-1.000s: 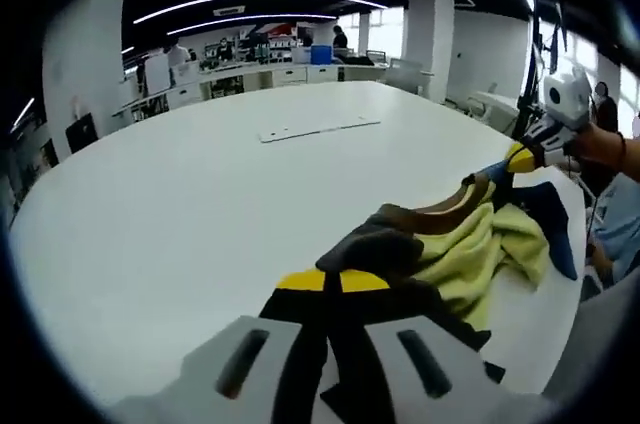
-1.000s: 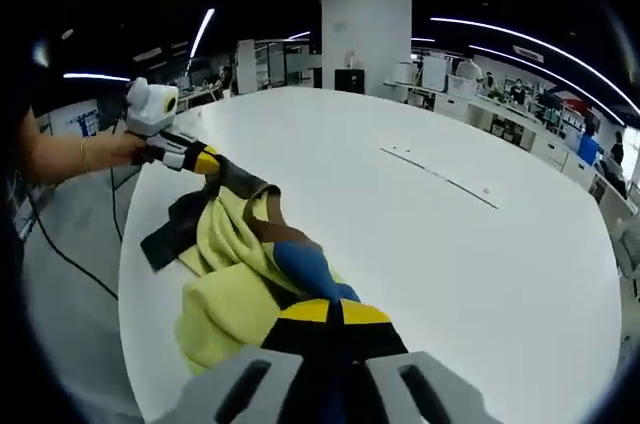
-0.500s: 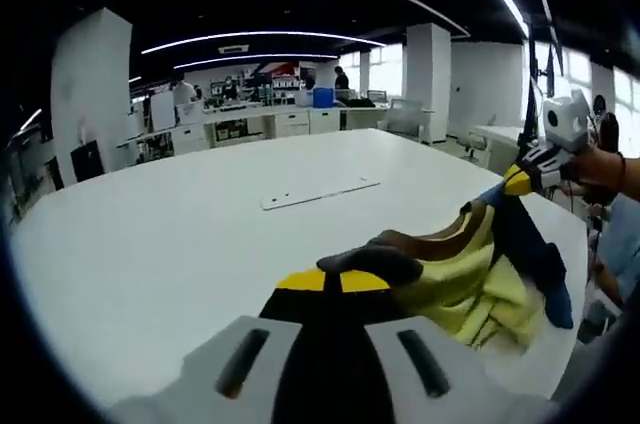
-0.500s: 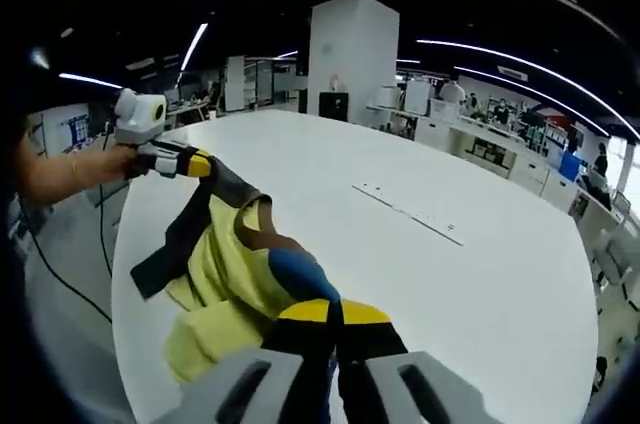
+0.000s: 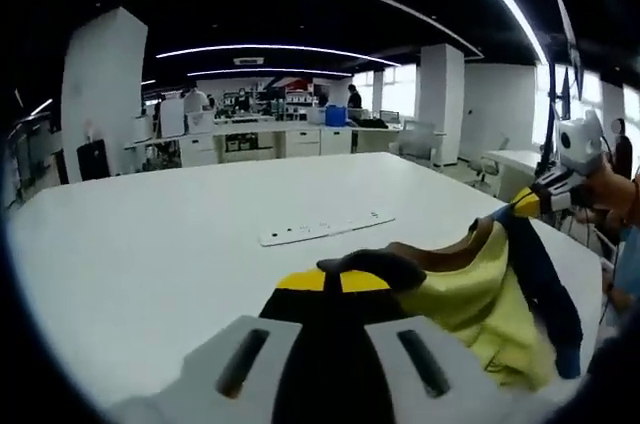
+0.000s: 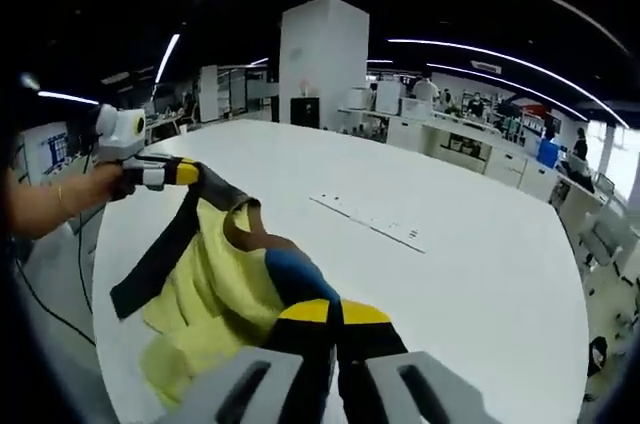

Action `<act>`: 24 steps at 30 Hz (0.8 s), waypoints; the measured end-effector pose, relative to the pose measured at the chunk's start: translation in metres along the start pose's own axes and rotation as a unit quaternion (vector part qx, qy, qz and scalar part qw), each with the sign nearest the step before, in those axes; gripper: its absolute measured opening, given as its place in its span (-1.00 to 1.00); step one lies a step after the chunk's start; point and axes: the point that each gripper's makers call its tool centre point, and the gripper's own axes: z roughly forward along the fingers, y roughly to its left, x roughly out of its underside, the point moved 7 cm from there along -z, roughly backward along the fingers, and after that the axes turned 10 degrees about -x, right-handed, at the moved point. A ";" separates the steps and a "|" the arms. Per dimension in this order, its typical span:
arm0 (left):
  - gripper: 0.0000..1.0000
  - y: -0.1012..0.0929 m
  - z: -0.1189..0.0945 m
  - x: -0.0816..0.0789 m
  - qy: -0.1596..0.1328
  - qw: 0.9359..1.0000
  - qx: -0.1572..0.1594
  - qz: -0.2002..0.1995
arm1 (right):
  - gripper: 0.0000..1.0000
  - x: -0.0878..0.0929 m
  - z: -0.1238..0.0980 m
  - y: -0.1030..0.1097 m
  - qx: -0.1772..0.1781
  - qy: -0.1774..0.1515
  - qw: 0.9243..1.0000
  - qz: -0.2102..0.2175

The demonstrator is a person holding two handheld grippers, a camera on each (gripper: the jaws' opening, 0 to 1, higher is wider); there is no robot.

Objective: Fold the garment on the visible template until the final outline fits inside the template.

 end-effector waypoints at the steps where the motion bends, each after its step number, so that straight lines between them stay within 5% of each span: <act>1: -1.00 0.000 0.004 0.001 0.003 1.000 -0.001 0.004 | -1.00 -0.003 0.004 -0.006 0.000 -0.005 1.000 0.004; 17: -1.00 0.001 0.078 0.019 0.018 0.999 -0.020 -0.034 | -1.00 0.009 0.056 -0.064 0.074 0.028 0.996 0.033; 24: -1.00 -0.001 0.097 0.029 0.031 0.999 -0.025 -0.015 | -1.00 0.021 0.078 -0.086 0.086 0.042 0.994 0.059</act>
